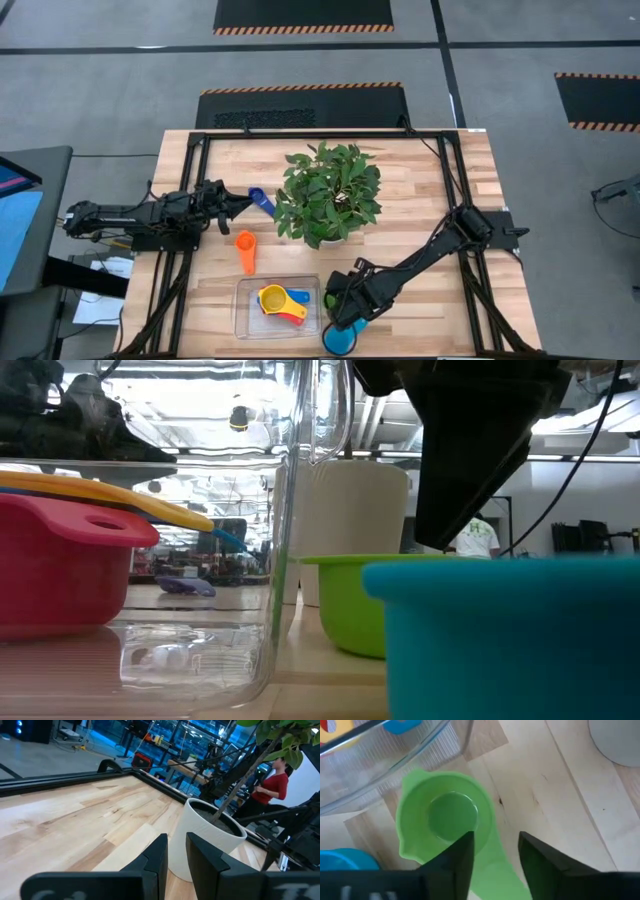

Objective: Nest measuring cups in basket
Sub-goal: Stack the green measuring cup on the yellow measuring cup

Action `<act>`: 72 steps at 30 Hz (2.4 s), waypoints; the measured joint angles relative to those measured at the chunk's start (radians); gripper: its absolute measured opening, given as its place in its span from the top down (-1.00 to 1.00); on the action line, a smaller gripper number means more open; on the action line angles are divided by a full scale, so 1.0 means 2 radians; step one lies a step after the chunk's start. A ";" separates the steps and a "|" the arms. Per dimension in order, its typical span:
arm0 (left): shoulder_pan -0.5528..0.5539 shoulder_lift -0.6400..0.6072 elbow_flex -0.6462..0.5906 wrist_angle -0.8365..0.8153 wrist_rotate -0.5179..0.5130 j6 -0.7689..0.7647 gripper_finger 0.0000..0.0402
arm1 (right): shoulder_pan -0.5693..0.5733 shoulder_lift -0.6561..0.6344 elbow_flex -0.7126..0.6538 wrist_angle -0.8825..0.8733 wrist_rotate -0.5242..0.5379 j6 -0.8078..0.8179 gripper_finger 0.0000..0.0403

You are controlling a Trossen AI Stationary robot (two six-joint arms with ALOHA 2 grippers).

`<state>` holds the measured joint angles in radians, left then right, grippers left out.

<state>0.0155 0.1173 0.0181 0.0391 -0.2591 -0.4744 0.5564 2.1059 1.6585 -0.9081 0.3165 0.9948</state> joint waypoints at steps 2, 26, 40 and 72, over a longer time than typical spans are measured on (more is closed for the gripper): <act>0.000 0.000 0.000 0.000 0.000 0.000 0.71 | 0.000 0.000 0.000 0.000 0.001 -0.001 -0.07; 0.000 0.000 0.000 0.000 -0.001 0.000 0.71 | -0.008 -0.001 -0.053 0.084 0.014 -0.043 -0.23; 0.000 0.000 0.000 0.000 -0.002 0.000 0.71 | -0.015 -0.001 -0.082 0.142 0.013 -0.053 -0.12; 0.000 0.000 0.000 0.002 -0.007 -0.006 0.71 | -0.015 -0.120 -0.102 0.045 0.025 0.089 0.94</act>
<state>0.0158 0.1173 0.0177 0.0424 -0.2741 -0.4870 0.5263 1.8652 1.4548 -0.8188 0.3659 1.1738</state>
